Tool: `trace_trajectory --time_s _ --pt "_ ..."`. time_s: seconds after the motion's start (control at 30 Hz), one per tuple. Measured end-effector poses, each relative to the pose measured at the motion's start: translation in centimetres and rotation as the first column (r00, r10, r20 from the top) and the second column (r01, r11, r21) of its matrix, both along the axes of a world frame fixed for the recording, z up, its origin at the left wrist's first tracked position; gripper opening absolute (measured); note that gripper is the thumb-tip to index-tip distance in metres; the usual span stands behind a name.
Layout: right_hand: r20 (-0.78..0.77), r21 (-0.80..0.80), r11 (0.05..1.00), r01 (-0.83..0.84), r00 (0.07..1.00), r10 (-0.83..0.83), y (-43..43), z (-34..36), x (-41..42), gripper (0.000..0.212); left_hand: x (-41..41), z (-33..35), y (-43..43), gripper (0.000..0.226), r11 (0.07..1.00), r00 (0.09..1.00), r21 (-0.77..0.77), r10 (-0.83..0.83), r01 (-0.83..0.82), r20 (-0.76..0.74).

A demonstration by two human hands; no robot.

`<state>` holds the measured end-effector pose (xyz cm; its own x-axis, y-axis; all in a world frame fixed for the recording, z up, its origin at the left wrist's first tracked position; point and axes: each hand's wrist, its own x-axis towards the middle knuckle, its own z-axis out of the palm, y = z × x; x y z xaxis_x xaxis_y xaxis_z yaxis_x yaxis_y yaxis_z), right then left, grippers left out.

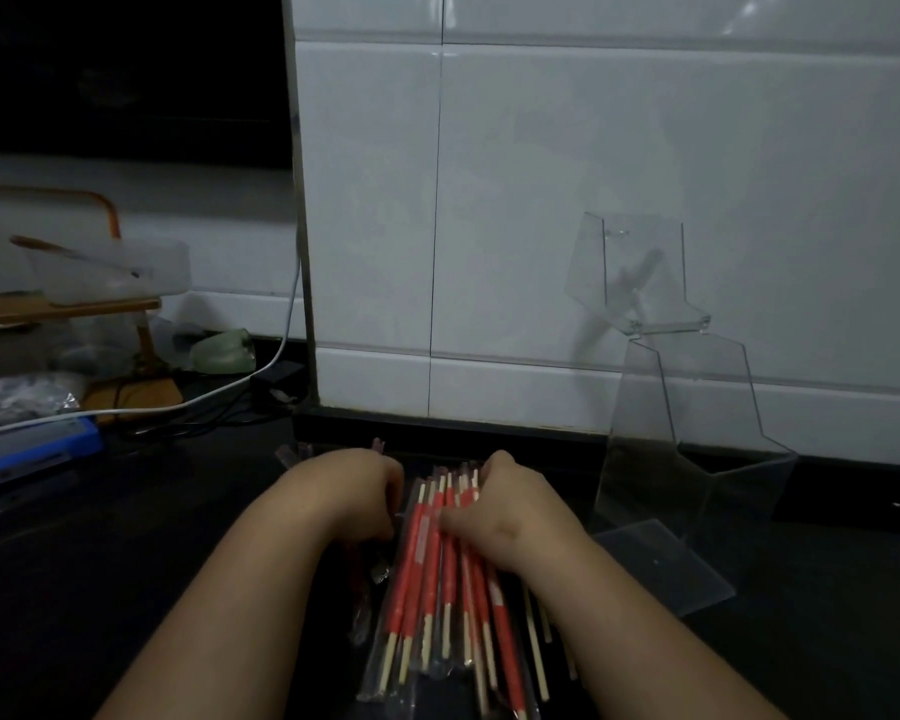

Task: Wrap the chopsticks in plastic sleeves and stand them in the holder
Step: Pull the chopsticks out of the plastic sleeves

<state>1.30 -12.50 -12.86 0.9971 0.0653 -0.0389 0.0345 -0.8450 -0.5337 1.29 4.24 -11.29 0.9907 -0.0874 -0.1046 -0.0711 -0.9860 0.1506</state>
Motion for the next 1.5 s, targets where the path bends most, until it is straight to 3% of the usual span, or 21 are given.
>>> trace_trajectory --time_s 0.13,0.23,0.33,0.4,0.53,0.7,0.87,0.97,1.13,1.33,1.5 --pt "-0.015 -0.040 0.999 -0.021 1.000 0.020 0.2 -0.1 -0.1 0.069 0.0 0.2 0.4 0.019 0.999 0.998 0.005 0.054 -0.054 0.040" --pt "-0.032 -0.057 0.998 -0.027 0.999 0.025 0.2 0.0 -0.2 0.069 0.1 0.2 1.1 0.055 0.976 0.975 0.044 0.208 -0.212 0.078" --pt "-0.035 -0.063 0.998 -0.027 0.999 0.025 0.2 0.1 -0.4 0.069 0.1 0.1 2.0 0.082 0.947 0.948 0.061 0.318 -0.315 -0.034" --pt "-0.049 -0.067 0.998 -0.021 0.999 0.017 0.3 0.1 -0.4 0.070 0.4 -0.2 2.2 0.075 0.953 0.952 0.058 0.300 -0.297 -0.056" --pt "-0.056 -0.074 0.997 -0.022 0.998 0.017 0.2 0.2 -0.4 0.070 0.9 -0.4 2.0 0.033 0.971 0.971 -0.023 0.238 -0.238 0.016" --pt "-0.037 -0.089 0.996 -0.021 0.999 0.018 0.0 0.4 -0.4 0.062 0.4 -0.3 2.7 0.037 0.970 0.967 0.003 0.243 -0.244 0.074" --pt "-0.014 -0.157 0.987 -0.018 1.000 0.016 0.0 0.5 -0.7 0.062 0.6 -0.3 2.6 0.028 0.971 0.969 0.017 0.238 -0.240 0.066" --pt "-0.024 -0.119 0.992 -0.038 0.999 0.035 0.1 0.4 -0.6 0.048 0.7 -0.4 2.5 0.025 0.964 0.960 0.044 0.257 -0.263 0.114" --pt "-0.018 -0.059 0.998 -0.028 0.999 0.027 0.2 0.4 -0.6 0.049 1.1 -0.6 2.1 0.041 0.950 0.938 0.041 0.298 -0.309 0.176" --pt "-0.037 0.055 0.999 0.000 0.999 0.002 -0.2 0.7 -0.6 0.058 0.9 -0.1 0.9 0.031 0.972 0.877 -0.077 0.235 -0.223 0.419" --pt "-0.009 0.191 0.981 0.041 0.999 -0.040 -0.5 1.2 -0.4 0.060 0.5 0.5 -0.2 0.015 0.949 0.855 -0.301 0.232 -0.094 0.464"
